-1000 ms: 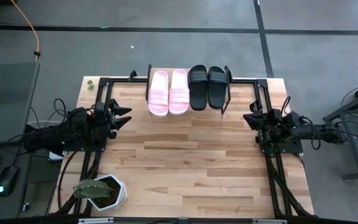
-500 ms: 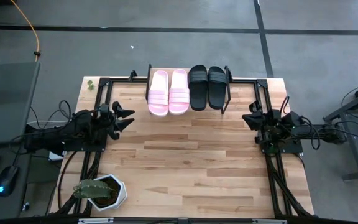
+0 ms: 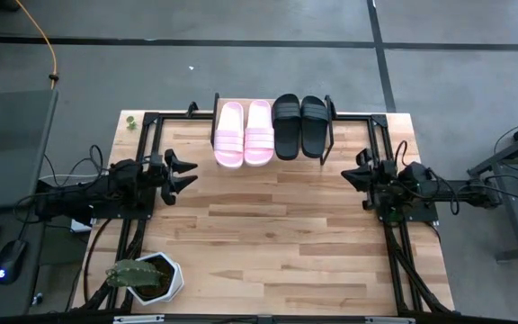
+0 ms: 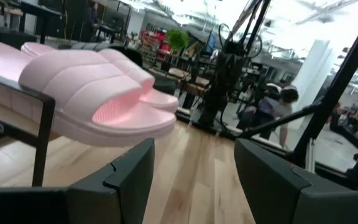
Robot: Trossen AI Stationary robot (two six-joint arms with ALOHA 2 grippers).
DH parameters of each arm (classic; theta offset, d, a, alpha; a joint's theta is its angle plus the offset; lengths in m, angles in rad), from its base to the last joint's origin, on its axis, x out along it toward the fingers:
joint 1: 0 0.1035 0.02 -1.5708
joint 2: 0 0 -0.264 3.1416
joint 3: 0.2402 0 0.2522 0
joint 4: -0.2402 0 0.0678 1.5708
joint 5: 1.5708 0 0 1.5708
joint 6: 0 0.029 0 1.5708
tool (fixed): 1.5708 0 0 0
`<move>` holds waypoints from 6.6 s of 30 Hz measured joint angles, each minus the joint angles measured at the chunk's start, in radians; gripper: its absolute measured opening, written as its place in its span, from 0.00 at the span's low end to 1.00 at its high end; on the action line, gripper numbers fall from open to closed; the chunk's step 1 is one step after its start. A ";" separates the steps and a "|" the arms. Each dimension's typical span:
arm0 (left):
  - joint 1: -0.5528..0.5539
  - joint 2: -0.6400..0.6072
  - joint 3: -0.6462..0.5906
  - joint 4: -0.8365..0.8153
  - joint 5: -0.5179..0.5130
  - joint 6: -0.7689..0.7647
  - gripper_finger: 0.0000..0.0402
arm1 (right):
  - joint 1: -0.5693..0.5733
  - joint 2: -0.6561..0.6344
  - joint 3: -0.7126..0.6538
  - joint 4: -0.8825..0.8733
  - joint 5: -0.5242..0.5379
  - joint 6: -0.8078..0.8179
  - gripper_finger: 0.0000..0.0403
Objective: Pick and place slides into the shelf
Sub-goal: Return to Home Position
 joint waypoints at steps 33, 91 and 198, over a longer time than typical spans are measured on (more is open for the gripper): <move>0.000 0.050 0.001 -0.044 0.008 0.139 0.53 | 0.000 0.000 0.000 -0.430 0.018 -0.016 0.00; 0.000 0.083 0.001 -0.027 0.101 0.368 0.00 | 0.000 0.000 0.000 -0.452 0.007 -0.113 0.00; 0.000 0.083 0.001 -0.028 0.085 0.334 0.09 | -0.001 0.000 0.000 -0.455 0.007 -0.106 0.00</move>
